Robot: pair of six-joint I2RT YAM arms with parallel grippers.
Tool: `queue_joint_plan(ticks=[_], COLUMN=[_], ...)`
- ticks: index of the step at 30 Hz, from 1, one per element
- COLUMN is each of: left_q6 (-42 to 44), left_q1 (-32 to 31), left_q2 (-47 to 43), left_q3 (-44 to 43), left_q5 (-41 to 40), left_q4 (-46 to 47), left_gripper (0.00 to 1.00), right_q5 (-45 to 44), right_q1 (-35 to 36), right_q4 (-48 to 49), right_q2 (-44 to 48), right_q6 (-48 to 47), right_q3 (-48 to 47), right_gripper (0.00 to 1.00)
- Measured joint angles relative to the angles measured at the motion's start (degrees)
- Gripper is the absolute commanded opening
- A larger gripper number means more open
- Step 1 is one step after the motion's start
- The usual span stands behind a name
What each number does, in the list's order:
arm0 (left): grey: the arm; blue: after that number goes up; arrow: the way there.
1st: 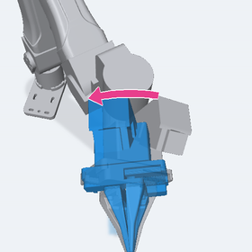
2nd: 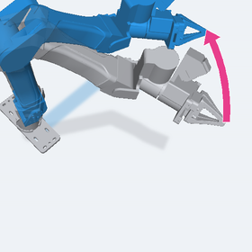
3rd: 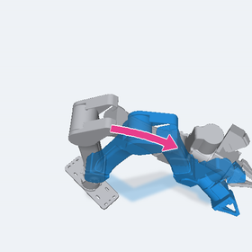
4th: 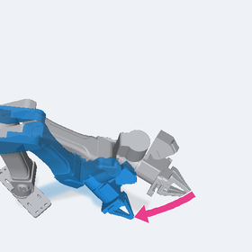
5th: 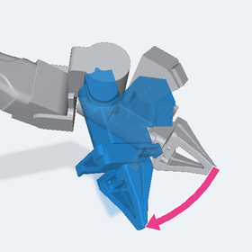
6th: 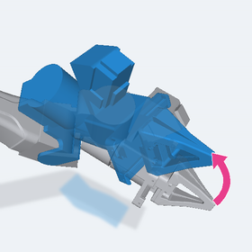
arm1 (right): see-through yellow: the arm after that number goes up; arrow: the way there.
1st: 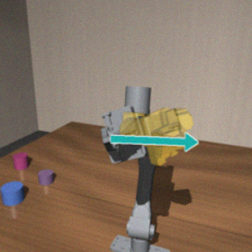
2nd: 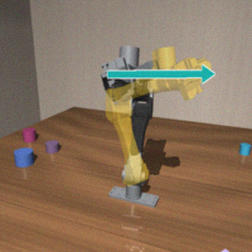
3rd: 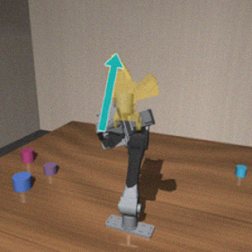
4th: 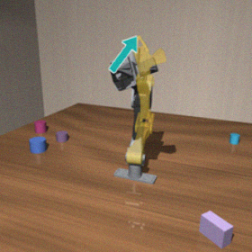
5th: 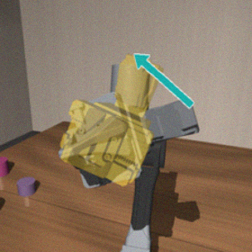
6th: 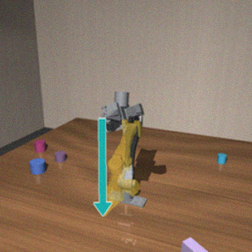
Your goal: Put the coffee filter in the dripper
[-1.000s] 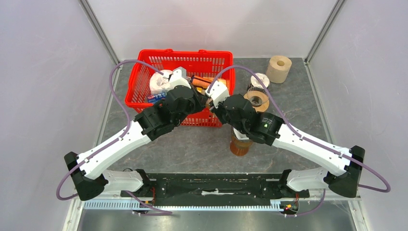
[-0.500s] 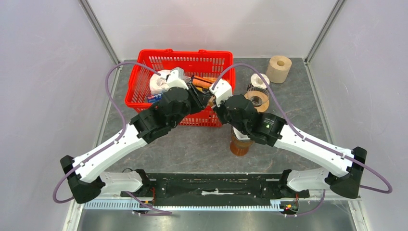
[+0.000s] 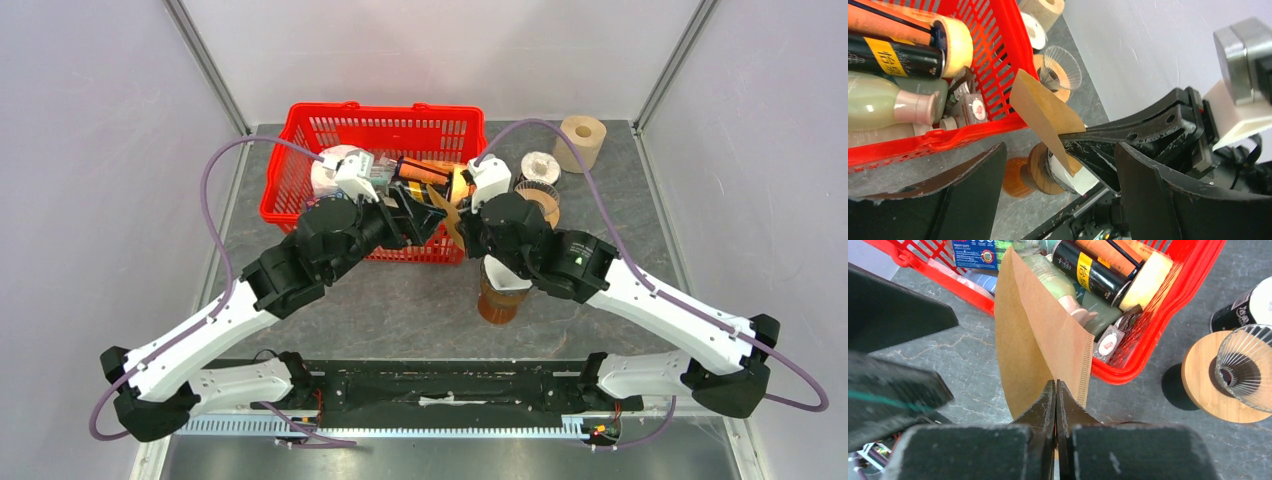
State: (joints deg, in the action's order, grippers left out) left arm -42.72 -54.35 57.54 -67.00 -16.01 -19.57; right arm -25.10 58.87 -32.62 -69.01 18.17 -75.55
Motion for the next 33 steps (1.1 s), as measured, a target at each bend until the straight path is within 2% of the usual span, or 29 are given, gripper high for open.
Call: queue_joint_plan(ticks=[3, 10, 15, 20, 28, 30, 33], left_q6=[1.2, 1.9, 1.5, 0.2, -0.7, -0.9, -1.2], left_q1=[-0.7, -3.7, -4.9, -5.3, -5.4, -5.4, -5.4], left_q2=[1.0, 4.8, 5.9, 6.1, 6.9, 7.3, 7.9], left_q3=[0.0, 0.1, 0.2, 1.1, 1.8, 1.8, 1.8], left_q5=[1.1, -2.3, -7.4, -12.3, -13.9, -13.9, -13.8], left_q4=[0.0, -0.4, -1.0, -0.9, 0.0, 0.3, 1.0], left_gripper=[0.85, 0.76, 0.54, 0.5, 0.45, 0.4, 0.27], right_q5=[0.6, 1.0, 2.2, 2.8, 3.7, 3.8, 3.9], right_q1=[-0.2, -0.2, -0.2, -0.2, -0.2, -0.2, -0.2], right_q4=[-2.1, -4.1, -4.3, -4.3, -4.2, -4.2, -3.9], right_q2=[0.0, 0.0, 0.0, 0.1, 0.7, 0.7, 0.7], right_q6=[2.3, 5.1, 5.8, 6.2, 6.4, 6.4, 6.6], right_q3=[-1.0, -1.9, -1.9, -1.9, -1.9, -1.9, -1.9], right_gripper=[0.0, 0.0, 0.0, 0.0, 0.0, 0.0, 0.0])
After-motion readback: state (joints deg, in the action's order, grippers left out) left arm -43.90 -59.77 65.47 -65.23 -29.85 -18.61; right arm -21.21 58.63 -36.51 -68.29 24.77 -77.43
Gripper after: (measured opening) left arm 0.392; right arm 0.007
